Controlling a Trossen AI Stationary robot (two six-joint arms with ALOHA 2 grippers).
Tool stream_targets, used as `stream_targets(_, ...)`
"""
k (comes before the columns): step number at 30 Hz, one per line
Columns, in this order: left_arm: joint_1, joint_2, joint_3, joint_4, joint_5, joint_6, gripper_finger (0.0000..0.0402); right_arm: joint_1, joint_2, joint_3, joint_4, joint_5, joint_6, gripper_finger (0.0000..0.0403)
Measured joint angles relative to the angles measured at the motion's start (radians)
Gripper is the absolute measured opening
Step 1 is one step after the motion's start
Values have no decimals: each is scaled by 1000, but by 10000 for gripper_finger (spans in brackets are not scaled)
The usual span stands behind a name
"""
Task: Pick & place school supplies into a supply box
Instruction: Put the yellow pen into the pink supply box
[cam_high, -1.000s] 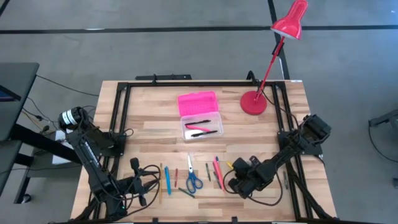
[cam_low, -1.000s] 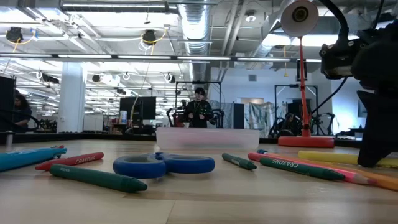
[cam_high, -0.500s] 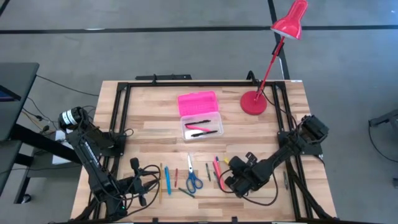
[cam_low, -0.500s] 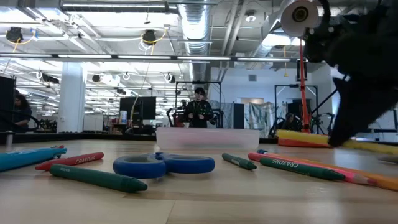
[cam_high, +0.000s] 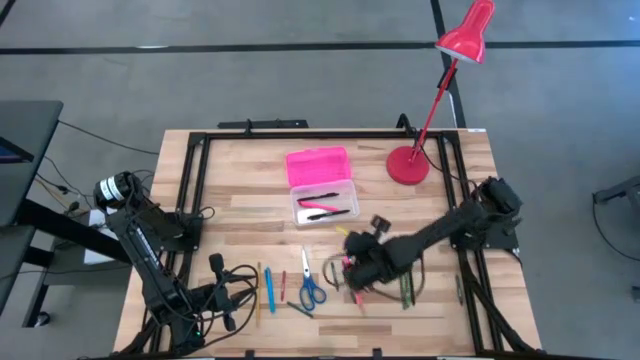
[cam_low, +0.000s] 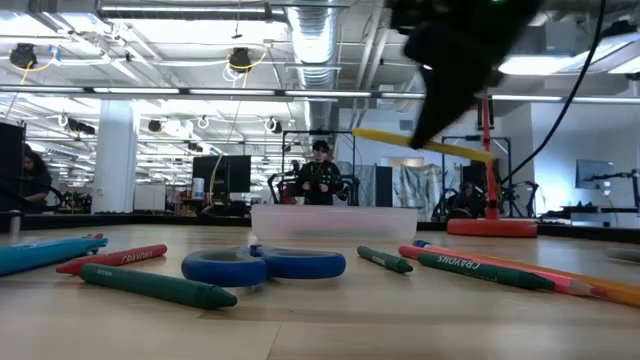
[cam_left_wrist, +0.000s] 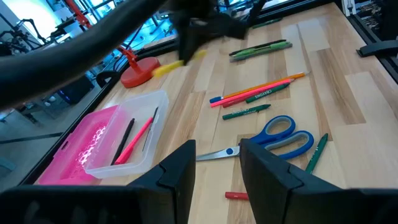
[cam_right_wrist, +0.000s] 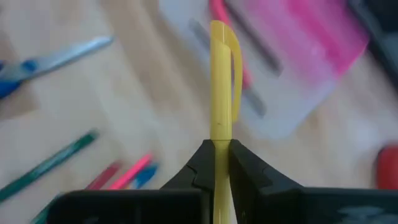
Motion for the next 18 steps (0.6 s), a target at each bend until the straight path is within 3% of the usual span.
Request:
stream_targets(8,0,0,-35,-1,-2,17,120,-200,10,4,247,-25,-467,14)
stream_targets(18,1,0,-47,-24,11,-1,120,-393,66,5,356,-211,-723,17)
